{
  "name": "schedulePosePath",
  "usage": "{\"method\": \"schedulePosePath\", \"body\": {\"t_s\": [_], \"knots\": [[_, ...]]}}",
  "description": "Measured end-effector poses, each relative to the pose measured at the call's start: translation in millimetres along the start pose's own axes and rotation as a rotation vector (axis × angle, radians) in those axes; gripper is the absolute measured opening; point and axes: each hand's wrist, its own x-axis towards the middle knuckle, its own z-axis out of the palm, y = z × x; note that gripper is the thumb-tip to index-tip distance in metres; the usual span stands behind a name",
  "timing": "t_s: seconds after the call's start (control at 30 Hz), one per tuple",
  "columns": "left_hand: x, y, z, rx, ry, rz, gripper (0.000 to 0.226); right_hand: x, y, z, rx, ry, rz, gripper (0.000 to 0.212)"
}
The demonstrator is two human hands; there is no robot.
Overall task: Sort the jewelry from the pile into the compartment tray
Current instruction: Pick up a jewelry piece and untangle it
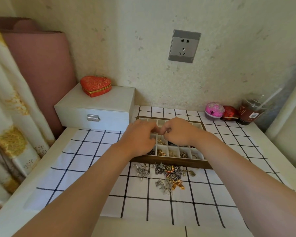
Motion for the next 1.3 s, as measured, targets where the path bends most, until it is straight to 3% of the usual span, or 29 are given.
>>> {"method": "schedulePosePath", "body": {"t_s": [0.23,0.53,0.63,0.83,1.0,1.3], "knots": [[-2.7,-2.0,2.0,0.053,0.010,0.048,0.032,-7.7,0.5,-7.5,0.144,0.073,-0.021,0.030],[-9.1,-1.9,2.4,0.140,0.009,0.094,0.038,-32.7,-4.7,-0.8,-0.210,0.161,-0.118,0.030],[-15.9,-3.4,2.9,0.165,-0.011,0.102,0.043,-36.8,-3.8,6.0,-0.352,0.111,-0.106,0.030],[-39.3,-3.1,-9.1,0.121,0.030,0.138,0.044,-50.7,-10.8,-2.4,-0.265,0.159,-0.108,0.027],[-62.3,11.5,-18.3,0.035,0.103,0.212,0.025,-72.4,-14.1,-7.4,-0.188,0.099,-0.104,0.028],[-88.9,36.8,-7.8,0.084,-0.080,0.260,0.027,-102.2,-15.5,15.0,-0.369,0.002,-0.201,0.022]]}}
